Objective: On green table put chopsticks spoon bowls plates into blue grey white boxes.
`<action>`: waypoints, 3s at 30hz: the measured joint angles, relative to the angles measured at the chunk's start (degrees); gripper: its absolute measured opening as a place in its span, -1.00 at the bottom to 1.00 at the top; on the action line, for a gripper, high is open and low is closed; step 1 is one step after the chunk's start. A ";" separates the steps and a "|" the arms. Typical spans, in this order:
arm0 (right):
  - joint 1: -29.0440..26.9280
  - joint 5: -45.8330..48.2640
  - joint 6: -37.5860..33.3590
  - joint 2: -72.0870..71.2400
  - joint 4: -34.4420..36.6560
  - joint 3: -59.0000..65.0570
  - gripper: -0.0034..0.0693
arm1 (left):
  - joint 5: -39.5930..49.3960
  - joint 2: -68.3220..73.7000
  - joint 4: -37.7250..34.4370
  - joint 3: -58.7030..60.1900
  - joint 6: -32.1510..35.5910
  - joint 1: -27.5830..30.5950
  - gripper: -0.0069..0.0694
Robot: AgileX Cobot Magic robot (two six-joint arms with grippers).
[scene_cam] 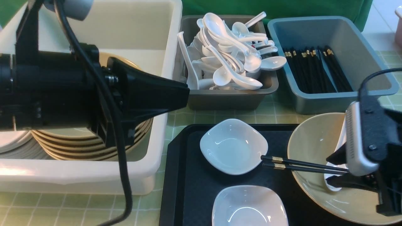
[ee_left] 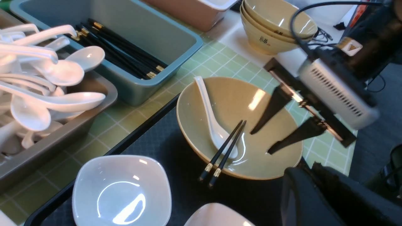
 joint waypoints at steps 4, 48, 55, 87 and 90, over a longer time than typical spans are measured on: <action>1.07 -2.87 -0.22 4.65 -3.93 -1.84 -0.02 | 0.20 0.06 0.14 -0.06 0.00 0.00 -0.82; -1.66 7.17 17.48 20.48 -5.69 -31.27 -0.55 | -0.28 0.06 1.68 -0.11 0.00 0.00 -0.82; -6.42 -10.04 39.57 28.03 -4.78 -44.49 -0.55 | -3.27 0.06 1.68 -0.11 0.00 0.00 -0.82; -9.70 -5.02 49.77 36.58 -8.78 -52.83 0.05 | 3.38 -0.04 3.61 -0.47 -1.51 0.00 -0.82; -9.82 2.93 49.83 28.10 -8.92 -52.75 0.08 | 5.41 -0.60 3.67 -0.47 -1.51 0.00 -0.82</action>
